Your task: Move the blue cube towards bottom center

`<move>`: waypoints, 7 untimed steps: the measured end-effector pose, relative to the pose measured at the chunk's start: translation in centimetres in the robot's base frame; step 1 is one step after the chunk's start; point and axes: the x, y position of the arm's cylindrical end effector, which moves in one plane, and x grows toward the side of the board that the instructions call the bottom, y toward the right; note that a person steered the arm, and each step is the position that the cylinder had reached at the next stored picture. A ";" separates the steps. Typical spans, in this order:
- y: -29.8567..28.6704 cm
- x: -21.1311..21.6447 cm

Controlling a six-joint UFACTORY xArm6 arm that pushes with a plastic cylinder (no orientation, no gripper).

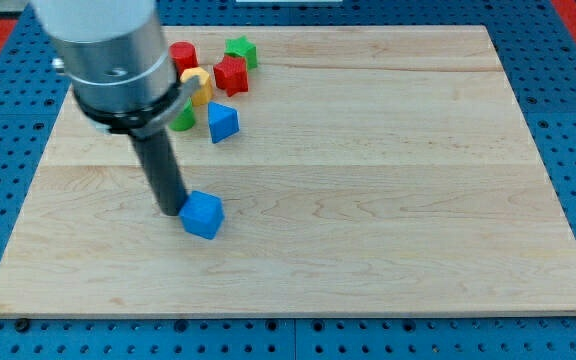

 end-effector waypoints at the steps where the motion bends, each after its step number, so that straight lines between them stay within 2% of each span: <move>1: 1.1 1.0; 3: 1.1 4.5; 4: 2.0 4.8; 6: 6.1 3.9; 7: 6.3 2.2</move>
